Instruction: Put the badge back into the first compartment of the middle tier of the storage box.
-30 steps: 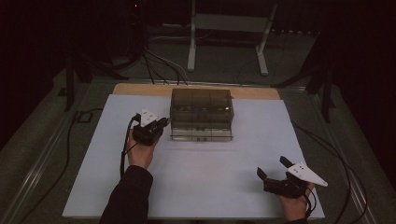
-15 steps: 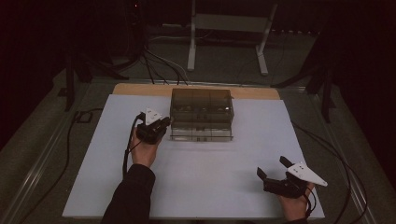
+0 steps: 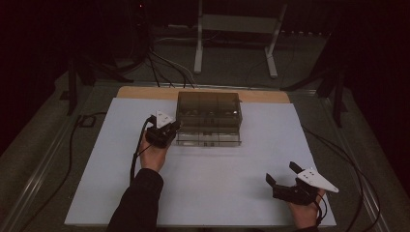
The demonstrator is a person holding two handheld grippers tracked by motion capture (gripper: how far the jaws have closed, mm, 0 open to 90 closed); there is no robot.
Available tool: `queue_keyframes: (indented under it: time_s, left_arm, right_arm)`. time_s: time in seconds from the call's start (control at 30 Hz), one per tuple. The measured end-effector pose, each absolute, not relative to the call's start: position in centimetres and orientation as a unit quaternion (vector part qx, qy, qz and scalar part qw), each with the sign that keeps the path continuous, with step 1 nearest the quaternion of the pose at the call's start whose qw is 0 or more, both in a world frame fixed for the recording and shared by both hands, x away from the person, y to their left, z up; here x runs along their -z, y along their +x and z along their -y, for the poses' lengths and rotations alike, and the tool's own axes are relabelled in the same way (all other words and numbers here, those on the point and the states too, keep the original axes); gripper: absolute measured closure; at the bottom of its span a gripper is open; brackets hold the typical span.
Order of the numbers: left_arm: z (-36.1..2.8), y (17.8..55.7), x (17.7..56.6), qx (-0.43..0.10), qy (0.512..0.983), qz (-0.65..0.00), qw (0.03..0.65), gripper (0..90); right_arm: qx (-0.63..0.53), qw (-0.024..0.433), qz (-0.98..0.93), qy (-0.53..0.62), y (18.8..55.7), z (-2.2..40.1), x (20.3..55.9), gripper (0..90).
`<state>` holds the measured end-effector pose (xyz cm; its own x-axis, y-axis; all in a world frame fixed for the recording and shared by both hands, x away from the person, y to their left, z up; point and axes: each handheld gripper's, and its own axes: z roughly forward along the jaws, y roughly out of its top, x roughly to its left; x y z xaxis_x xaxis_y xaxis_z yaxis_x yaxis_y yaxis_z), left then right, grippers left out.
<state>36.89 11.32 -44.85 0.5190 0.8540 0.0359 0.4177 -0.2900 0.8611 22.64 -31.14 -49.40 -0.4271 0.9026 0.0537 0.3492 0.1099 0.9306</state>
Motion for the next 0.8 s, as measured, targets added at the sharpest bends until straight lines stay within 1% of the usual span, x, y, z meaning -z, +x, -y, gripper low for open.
queue_keyframes:
  time_s: [0.8]
  left_arm:
    - [-9.9,37.7,46.1,-0.250,0.777,-0.412,0.405,88.8]
  right_arm:
    - [-0.488,0.283,-0.689,0.455,22.7,31.2,49.4,0.0]
